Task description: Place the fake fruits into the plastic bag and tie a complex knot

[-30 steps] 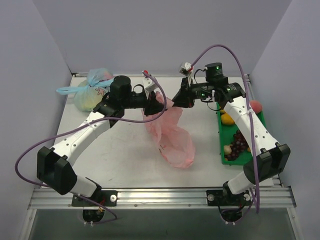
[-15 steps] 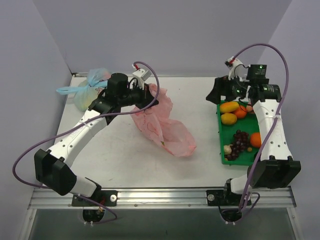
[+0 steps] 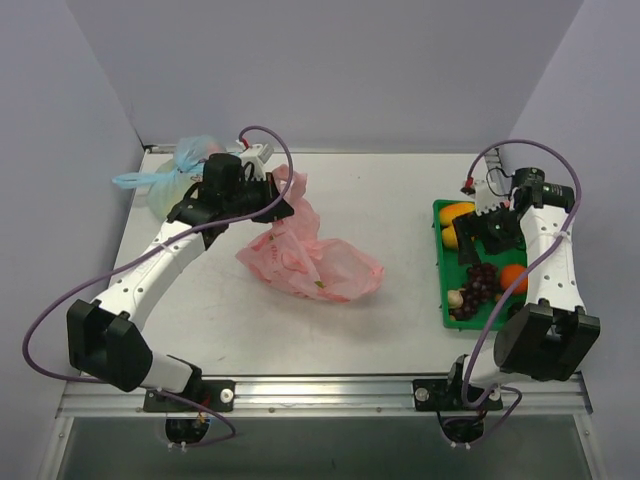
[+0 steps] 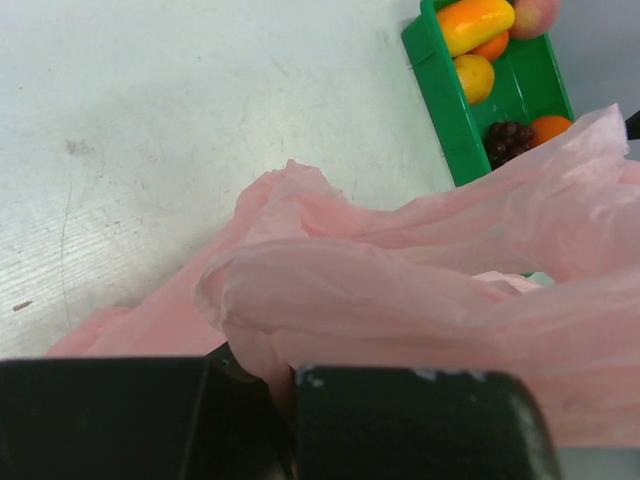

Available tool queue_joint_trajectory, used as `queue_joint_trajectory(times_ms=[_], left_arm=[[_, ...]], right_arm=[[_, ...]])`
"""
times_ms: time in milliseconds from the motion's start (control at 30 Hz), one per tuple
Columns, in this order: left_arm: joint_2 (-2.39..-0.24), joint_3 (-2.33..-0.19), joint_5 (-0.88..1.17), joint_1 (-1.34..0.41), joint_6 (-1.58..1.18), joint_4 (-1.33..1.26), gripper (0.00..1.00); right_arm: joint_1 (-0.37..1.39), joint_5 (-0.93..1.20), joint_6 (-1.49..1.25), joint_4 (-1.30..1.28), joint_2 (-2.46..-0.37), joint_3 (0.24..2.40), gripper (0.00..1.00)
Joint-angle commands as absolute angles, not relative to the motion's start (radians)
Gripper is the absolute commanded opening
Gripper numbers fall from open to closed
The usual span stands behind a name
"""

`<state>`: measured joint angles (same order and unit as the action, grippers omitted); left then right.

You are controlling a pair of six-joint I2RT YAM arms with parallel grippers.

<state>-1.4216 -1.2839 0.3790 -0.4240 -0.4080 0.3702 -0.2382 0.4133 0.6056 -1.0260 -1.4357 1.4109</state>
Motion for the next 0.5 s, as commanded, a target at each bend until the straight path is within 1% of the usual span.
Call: queue_joint_trajectory(times_ms=[0,100,200,300,467], left_arm=[[-1.404,-1.269,0.451,-0.4,-0.439,0.308,0.0],[-1.399,-1.259,0.463,-0.397,-0.44,0.296,0.0],[-1.394,-1.246,0.465,-0.396,-0.442,0.284,0.0],[-1.397,-1.239,0.472,-0.39,-0.439,0.279,0.0],[-1.41,-1.244,0.483,-0.38,-0.44,0.278,0.0]], right_arm=[[-0.281,0.31,0.747,-1.155,-1.453,1.388,0.81],[-0.362,0.273,0.671,-1.138,-1.495,1.454,0.8],[-0.419,0.161,0.612,-1.074,-1.52,1.485,0.82],[-0.442,0.066,0.611,-0.999,-1.54,1.445,0.83],[-0.442,-0.034,0.565,-0.885,-1.595,1.385,0.84]])
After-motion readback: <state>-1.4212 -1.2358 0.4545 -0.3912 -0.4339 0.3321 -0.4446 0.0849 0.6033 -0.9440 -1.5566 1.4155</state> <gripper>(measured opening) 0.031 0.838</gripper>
